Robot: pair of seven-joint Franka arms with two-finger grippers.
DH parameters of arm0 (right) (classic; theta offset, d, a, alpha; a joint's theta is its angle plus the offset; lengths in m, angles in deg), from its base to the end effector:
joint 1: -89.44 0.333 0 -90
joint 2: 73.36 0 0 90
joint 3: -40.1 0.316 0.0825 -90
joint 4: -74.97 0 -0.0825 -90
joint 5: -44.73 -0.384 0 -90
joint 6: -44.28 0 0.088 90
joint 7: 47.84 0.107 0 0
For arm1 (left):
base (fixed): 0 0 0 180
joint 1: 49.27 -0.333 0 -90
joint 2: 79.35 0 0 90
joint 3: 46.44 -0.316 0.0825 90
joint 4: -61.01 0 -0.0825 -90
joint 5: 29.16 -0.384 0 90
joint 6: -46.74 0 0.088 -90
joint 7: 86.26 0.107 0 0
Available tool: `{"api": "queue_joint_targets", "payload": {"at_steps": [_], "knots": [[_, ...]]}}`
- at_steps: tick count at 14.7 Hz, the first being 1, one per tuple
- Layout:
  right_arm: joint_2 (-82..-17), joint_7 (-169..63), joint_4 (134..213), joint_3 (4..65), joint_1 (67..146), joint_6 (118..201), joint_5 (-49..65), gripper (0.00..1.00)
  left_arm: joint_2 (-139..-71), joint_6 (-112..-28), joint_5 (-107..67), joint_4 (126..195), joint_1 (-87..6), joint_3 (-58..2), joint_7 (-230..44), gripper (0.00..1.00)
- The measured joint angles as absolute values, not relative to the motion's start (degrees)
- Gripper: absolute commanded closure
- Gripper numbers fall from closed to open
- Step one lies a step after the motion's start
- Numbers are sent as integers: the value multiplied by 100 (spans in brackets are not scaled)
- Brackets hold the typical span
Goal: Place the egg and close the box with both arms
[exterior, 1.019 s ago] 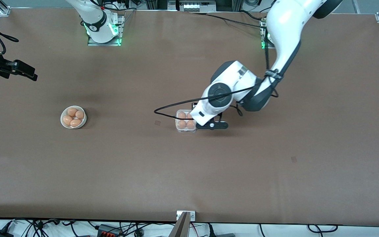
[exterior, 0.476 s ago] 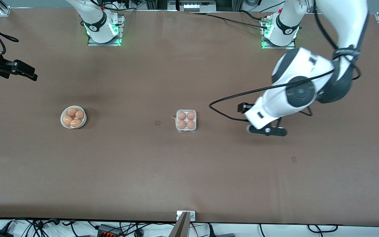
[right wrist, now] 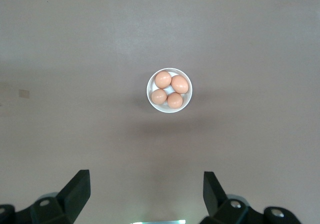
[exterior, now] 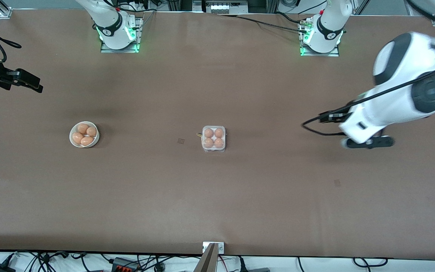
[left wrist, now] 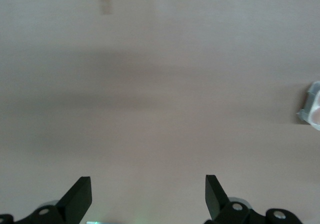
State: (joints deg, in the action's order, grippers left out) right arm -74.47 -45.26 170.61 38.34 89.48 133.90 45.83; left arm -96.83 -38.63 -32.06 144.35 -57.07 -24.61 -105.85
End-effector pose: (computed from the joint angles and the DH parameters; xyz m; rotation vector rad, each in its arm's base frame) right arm 0.5439 -0.0185 0.5883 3.1173 -0.1159 -0.1335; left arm 0.6087 -0.1162 0.5033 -3.1008 -0.1503 0.3987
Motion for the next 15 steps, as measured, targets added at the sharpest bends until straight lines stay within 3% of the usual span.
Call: {"api": "queue_joint_targets", "payload": {"at_steps": [5, 15], "knots": [[-7447, -4525, 17061, 3834, 8948, 13389, 4583, 0, -9081, -3369, -3205, 14497, -6264, -2464, -10583, 0], [-7447, -4524, 17061, 3834, 8948, 13389, 4583, 0, -9029, -3497, -3205, 14532, -6591, -2446, -10551, 0]]}}
